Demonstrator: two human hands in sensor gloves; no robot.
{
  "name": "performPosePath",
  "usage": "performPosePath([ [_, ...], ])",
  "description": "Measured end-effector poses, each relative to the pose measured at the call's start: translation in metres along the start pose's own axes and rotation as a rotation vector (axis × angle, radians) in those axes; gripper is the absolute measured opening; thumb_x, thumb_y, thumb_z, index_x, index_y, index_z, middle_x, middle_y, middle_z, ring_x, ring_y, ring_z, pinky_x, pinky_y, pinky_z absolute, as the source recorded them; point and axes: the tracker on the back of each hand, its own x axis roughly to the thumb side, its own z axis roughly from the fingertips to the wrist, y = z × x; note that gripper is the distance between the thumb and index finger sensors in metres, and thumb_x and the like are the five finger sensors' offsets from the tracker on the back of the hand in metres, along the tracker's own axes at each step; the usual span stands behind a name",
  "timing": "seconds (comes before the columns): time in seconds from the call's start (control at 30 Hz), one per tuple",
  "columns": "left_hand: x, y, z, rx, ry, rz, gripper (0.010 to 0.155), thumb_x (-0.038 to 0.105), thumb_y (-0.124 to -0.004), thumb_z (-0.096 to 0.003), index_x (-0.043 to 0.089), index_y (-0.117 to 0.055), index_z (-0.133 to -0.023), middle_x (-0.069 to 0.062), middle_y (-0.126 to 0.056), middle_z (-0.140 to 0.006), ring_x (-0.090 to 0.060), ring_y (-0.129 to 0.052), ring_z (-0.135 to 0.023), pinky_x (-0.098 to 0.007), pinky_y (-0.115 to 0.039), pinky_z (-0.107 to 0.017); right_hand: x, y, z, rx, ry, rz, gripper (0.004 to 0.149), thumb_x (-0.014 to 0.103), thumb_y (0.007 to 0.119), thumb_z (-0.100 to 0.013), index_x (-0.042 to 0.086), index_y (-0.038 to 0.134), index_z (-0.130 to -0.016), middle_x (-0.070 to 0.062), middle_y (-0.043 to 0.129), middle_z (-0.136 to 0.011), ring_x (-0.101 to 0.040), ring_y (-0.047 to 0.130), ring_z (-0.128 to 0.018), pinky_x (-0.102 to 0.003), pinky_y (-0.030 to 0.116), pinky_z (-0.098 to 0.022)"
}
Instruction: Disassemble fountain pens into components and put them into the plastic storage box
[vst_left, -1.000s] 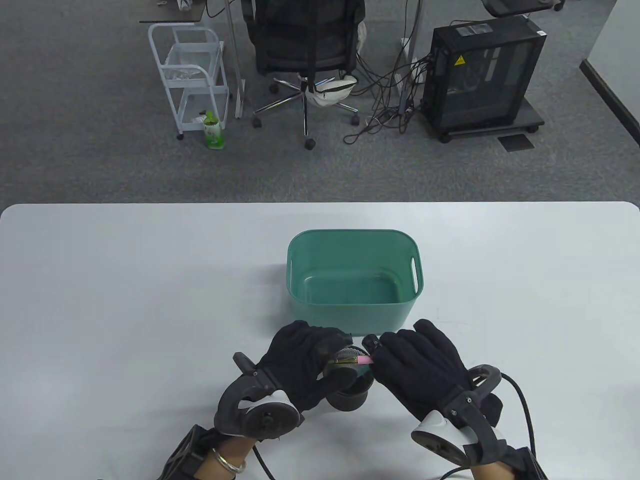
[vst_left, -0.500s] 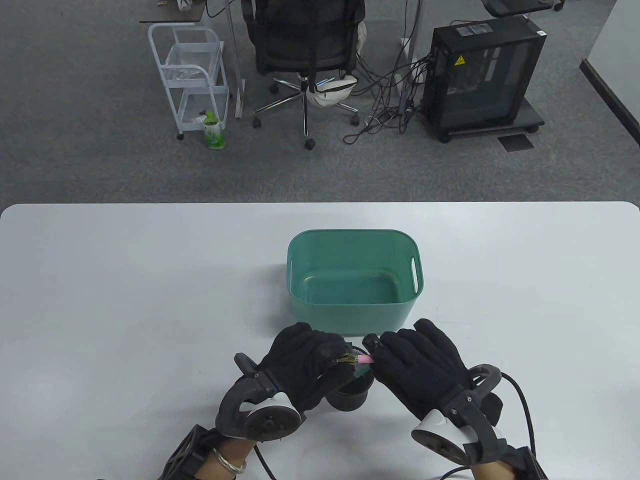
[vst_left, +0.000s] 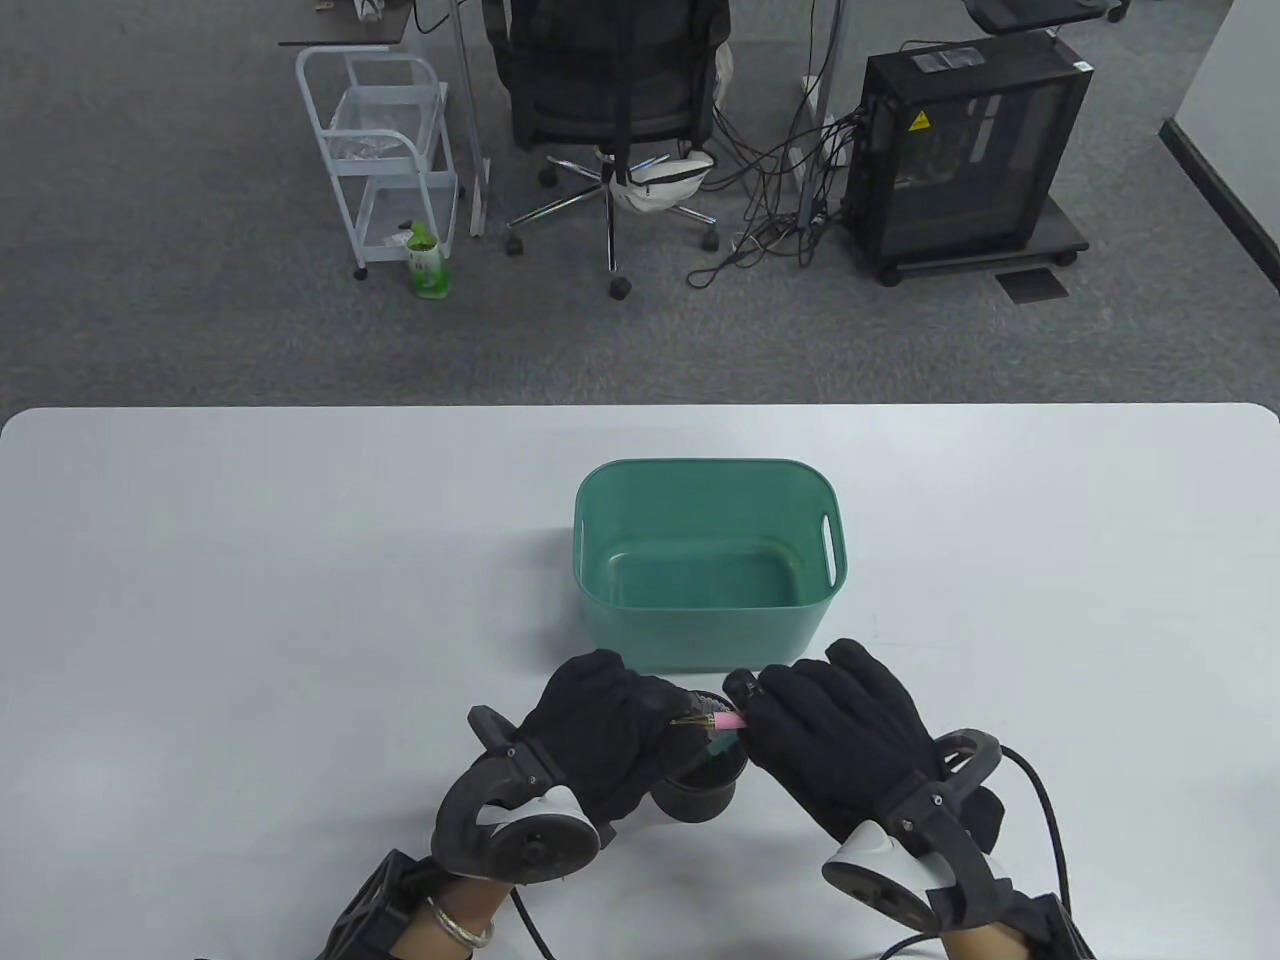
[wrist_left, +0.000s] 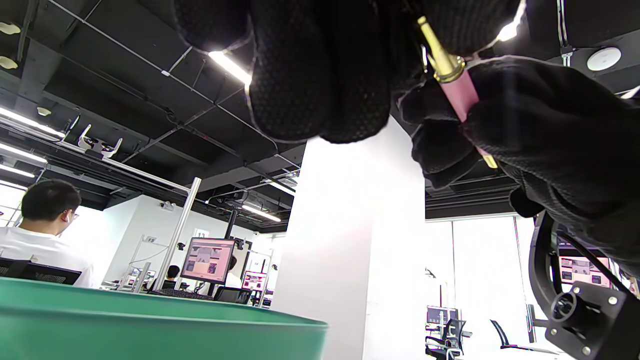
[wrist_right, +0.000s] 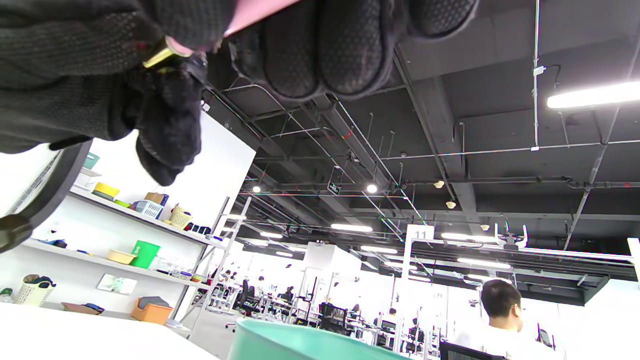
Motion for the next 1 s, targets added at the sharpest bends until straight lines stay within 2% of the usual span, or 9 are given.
performPosePath([
  [0.5, -0.0011, 0.0012, 0.0008, 0.039, 0.003, 0.012, 0.05, 0.049, -0.057, -0.0675, 0.013, -0.092, -0.075, -0.004, -0.107, -0.063, -0.021, -0.103, -0.053, -0.048, -0.073, -0.066, 0.0016, 0.0002, 0.0006, -0.002, -0.005, -0.008, 0.044, 0.049, 0.07, -0.054, 0.033, 0.081, -0.093, 0.009, 0.088, -0.085, -0.011, 0.088, -0.076, -0.046, 0.063, -0.075],
  [0.6, -0.0015, 0.0013, 0.0012, 0.041, 0.005, 0.013, 0.051, 0.05, -0.056, -0.0676, 0.014, -0.09, -0.08, -0.004, -0.105, -0.068, -0.022, -0.102, -0.057, -0.049, -0.071, -0.068, 0.0016, 0.0001, 0.0007, -0.003, -0.003, -0.006, 0.045, 0.049, 0.07, -0.054, 0.033, 0.081, -0.094, 0.009, 0.088, -0.085, -0.011, 0.088, -0.076, -0.046, 0.063, -0.075],
  [0.8, -0.002, 0.0016, 0.0018, 0.019, 0.014, 0.006, 0.058, 0.057, -0.061, -0.0659, 0.013, -0.075, -0.102, -0.008, -0.095, -0.09, -0.026, -0.094, -0.078, -0.053, -0.063, -0.075, 0.0005, -0.0002, 0.0009, -0.004, 0.002, 0.004, 0.045, 0.049, 0.07, -0.054, 0.033, 0.082, -0.093, 0.009, 0.088, -0.085, -0.011, 0.088, -0.076, -0.046, 0.063, -0.075],
  [1.0, -0.0002, 0.0009, 0.0018, 0.009, 0.008, -0.015, 0.059, 0.055, -0.07, -0.0639, 0.014, -0.066, -0.106, -0.007, -0.088, -0.099, -0.025, -0.089, -0.085, -0.053, -0.06, -0.078, -0.0011, -0.0002, 0.001, -0.006, 0.008, 0.008, 0.045, 0.049, 0.07, -0.054, 0.033, 0.081, -0.094, 0.009, 0.088, -0.085, -0.011, 0.088, -0.076, -0.046, 0.063, -0.075],
])
